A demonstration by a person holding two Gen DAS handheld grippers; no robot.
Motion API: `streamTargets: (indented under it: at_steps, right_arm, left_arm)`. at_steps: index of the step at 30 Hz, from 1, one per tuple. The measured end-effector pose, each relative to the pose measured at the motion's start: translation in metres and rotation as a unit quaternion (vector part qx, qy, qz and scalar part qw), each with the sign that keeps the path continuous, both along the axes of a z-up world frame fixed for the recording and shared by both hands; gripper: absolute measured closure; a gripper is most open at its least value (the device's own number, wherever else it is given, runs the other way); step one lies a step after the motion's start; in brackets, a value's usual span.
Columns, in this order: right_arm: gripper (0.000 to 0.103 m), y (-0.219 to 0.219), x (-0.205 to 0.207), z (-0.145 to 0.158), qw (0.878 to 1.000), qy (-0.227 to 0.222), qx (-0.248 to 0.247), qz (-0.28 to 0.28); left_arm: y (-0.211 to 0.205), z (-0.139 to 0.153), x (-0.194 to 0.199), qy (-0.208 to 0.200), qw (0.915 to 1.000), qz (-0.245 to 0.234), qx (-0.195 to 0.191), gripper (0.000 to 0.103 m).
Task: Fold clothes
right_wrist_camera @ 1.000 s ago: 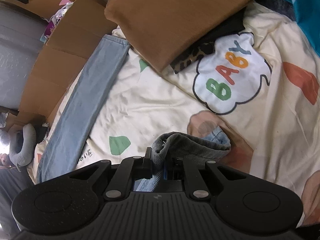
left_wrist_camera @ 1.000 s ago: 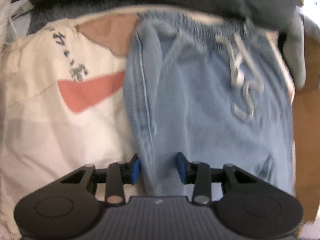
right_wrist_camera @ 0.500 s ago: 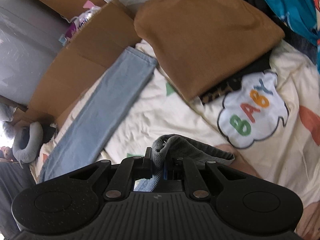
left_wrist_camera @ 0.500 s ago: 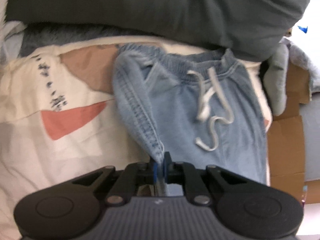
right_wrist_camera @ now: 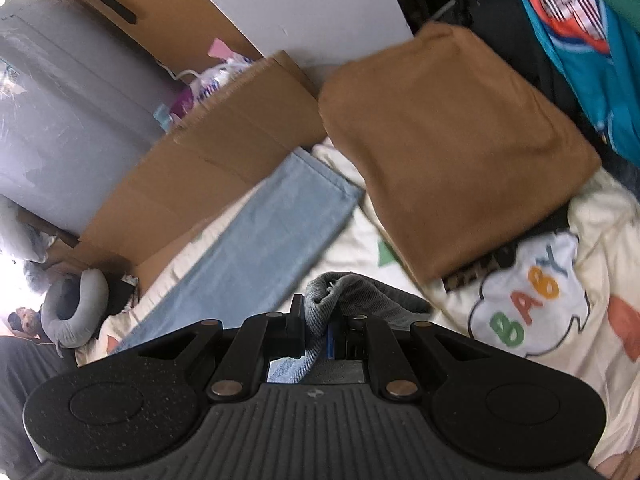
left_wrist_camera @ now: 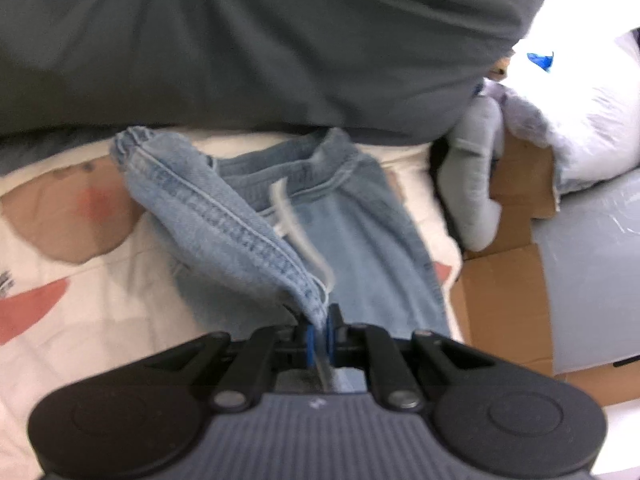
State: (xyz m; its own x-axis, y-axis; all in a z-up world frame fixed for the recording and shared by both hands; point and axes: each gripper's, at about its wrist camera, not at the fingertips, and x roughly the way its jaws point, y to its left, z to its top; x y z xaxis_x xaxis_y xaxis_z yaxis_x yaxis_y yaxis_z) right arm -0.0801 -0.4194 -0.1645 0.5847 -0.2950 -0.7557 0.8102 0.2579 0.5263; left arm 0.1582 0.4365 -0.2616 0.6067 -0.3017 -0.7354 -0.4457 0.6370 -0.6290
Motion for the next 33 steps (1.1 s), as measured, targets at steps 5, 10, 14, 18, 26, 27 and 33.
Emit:
streamTargets:
  at_steps: [5, 10, 14, 18, 26, 27, 33]
  right_arm:
    - [0.094, -0.017, 0.011, 0.004, 1.0, -0.01, -0.004, 0.001]
    - [0.094, -0.037, 0.021, -0.001, 1.0, -0.02, 0.0, -0.001]
    - [0.094, -0.055, 0.028, -0.014, 0.999, -0.035, 0.011, 0.0]
    - [0.094, -0.072, 0.03, -0.03, 0.998, -0.048, 0.029, -0.014]
    - [0.094, -0.098, 0.05, -0.057, 0.998, -0.032, 0.041, -0.024]
    - [0.094, -0.101, 0.053, -0.061, 0.998, -0.03, 0.041, -0.028]
    - [0.094, -0.122, 0.08, -0.083, 0.999, -0.015, 0.039, -0.032]
  left_arm:
    - [-0.02, 0.017, 0.032, -0.005, 0.9995, -0.021, 0.021, 0.097]
    - [-0.04, 0.022, 0.057, 0.008, 0.9993, -0.014, 0.034, 0.097]
    - [-0.058, 0.028, 0.074, 0.019, 0.9972, -0.025, 0.067, 0.096]
    - [-0.072, 0.032, 0.087, 0.025, 0.9939, -0.045, 0.098, 0.096]
    - [-0.092, 0.019, 0.105, 0.025, 0.9921, -0.057, 0.109, 0.096]
    - [-0.093, 0.017, 0.108, 0.023, 0.9924, -0.058, 0.106, 0.096]
    - [-0.099, -0.003, 0.124, 0.023, 0.993, -0.056, 0.102, 0.096]
